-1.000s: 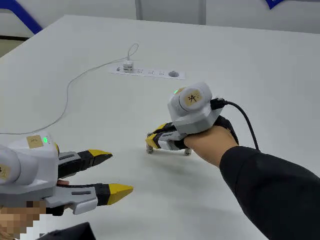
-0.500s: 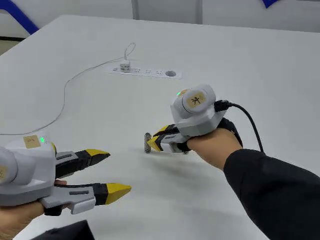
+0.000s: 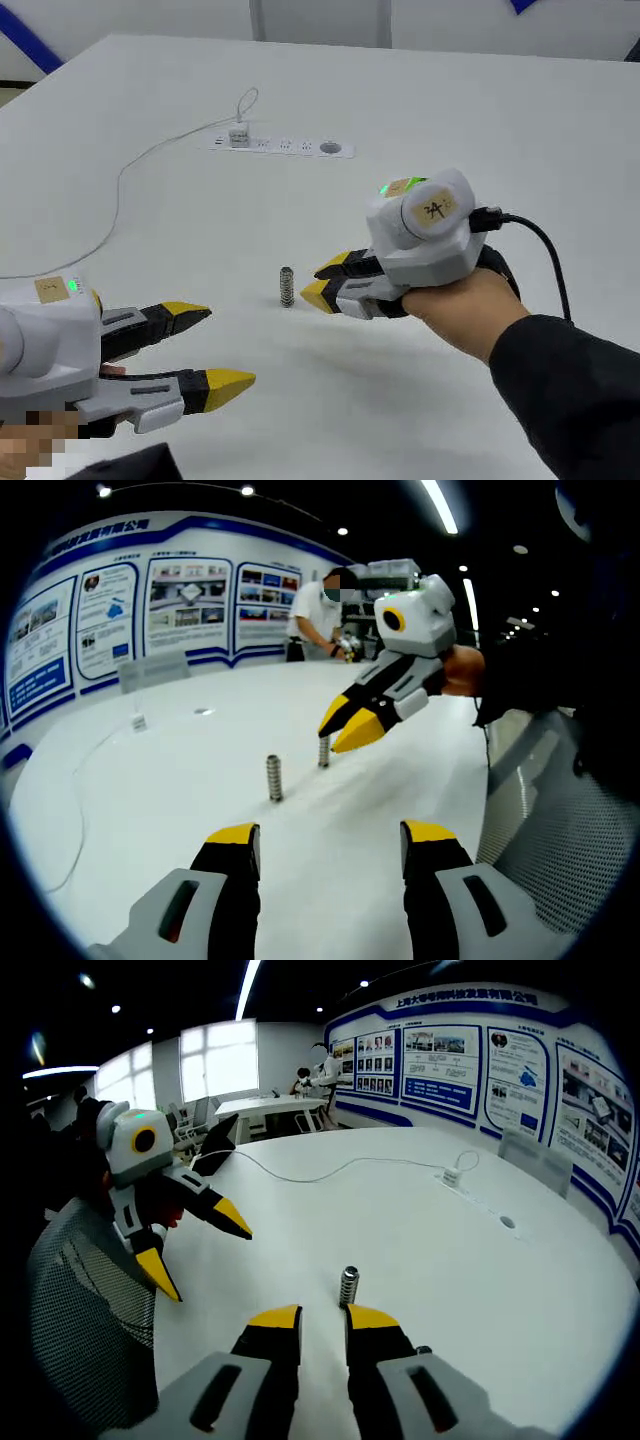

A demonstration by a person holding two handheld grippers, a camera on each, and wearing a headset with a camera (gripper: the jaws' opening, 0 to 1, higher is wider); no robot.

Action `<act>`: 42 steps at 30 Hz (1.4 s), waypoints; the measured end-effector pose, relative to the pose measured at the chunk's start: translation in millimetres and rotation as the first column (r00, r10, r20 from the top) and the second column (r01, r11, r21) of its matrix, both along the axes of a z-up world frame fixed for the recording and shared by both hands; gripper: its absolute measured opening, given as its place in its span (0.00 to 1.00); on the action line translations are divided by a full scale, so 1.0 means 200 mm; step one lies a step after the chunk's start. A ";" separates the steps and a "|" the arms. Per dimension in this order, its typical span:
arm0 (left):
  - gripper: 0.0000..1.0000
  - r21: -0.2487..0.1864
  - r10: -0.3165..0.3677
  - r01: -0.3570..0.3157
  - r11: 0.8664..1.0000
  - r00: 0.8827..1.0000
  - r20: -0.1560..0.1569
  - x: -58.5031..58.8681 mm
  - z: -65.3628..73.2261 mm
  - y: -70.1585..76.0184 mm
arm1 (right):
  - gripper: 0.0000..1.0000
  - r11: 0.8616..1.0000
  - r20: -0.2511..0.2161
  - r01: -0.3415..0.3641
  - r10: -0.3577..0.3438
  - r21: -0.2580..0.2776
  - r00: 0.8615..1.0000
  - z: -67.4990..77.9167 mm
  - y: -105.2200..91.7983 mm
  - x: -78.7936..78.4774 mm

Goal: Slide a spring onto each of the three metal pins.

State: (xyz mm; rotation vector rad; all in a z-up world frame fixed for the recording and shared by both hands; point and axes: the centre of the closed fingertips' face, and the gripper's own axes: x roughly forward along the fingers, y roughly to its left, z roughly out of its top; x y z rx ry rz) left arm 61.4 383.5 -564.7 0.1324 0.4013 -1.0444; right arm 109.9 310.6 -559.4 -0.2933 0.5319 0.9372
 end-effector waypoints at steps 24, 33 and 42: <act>0.61 -0.003 0.000 0.000 1.000 1.000 -0.013 0.01 -0.01 0.00 | 0.26 0.996 0.022 0.091 -0.092 0.025 0.996 0.03 -0.31 -0.20; 0.62 -0.001 -0.013 0.013 1.000 1.000 -0.022 0.00 -0.02 -0.01 | 0.30 0.980 0.035 0.185 -0.188 0.074 0.982 0.04 -0.48 -0.18; 0.62 0.000 -0.019 0.019 1.000 1.000 -0.020 0.00 -0.02 -0.02 | 0.42 0.968 0.046 0.228 -0.233 0.101 0.971 0.02 -0.61 -0.21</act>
